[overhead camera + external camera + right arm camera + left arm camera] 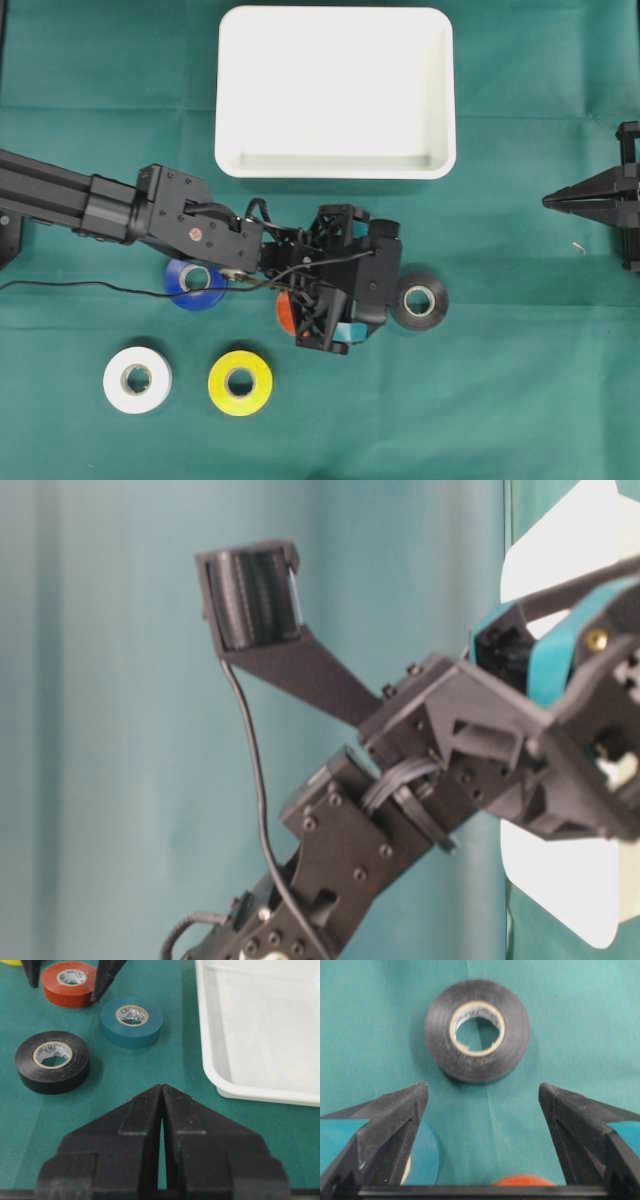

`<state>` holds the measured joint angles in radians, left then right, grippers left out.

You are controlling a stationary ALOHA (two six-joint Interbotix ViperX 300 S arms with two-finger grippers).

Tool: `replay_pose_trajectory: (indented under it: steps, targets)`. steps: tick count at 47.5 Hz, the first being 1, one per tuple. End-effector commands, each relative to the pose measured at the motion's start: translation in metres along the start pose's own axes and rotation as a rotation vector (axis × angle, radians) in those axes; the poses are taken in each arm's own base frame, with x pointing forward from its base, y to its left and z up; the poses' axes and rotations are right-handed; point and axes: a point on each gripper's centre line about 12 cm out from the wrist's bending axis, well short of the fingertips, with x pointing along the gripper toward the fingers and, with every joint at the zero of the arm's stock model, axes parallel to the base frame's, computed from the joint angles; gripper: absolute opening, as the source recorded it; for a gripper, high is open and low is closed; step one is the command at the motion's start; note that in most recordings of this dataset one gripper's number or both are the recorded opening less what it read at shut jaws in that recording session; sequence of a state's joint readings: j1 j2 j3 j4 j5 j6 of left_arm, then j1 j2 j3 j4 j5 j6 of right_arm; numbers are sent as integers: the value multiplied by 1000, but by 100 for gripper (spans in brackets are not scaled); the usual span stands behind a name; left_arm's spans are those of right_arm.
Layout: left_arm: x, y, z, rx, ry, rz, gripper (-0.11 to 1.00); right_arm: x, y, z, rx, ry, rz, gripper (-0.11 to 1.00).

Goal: Put the tape into the white case with the left arm.
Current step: 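Reach the left gripper over the black tape roll and lower into its hole, then close the left gripper on the black tape roll and lift it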

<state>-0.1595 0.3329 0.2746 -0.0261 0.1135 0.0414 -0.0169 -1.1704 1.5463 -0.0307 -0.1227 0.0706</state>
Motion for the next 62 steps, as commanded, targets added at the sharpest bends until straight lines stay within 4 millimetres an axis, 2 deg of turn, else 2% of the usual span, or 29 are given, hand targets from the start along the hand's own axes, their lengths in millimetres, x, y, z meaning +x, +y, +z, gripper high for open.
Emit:
replay_pose_trajectory:
  steps: [1, 9, 20, 36, 44, 54, 58, 62]
  targets:
    - [-1, -5, 20, 13, -48, -7, 98, 1, 0, 5, 0, -15, 0, -9]
    - [13, -9, 21, 17, -37, -13, 98, 1, 0, 5, 0, -15, 0, -9]
    - [24, -16, 30, 24, -54, -22, 98, 1, 0, 5, 0, -15, 0, -9]
    - [42, -23, 33, 29, -40, -33, 98, 1, 0, 4, 0, -14, 0, -9]
    - [55, -18, 24, 22, -16, -26, 98, 0, 0, 3, 0, -17, 0, -9]
    - [61, -16, 19, 20, 4, -24, 98, 0, 0, 1, 0, -21, 1, -9]
    - [60, -16, 19, 21, 10, -24, 93, 0, 0, 1, 0, -21, 1, -9]
    - [59, -16, 20, 21, 10, -24, 76, 0, 0, 0, 0, -20, 0, -9]
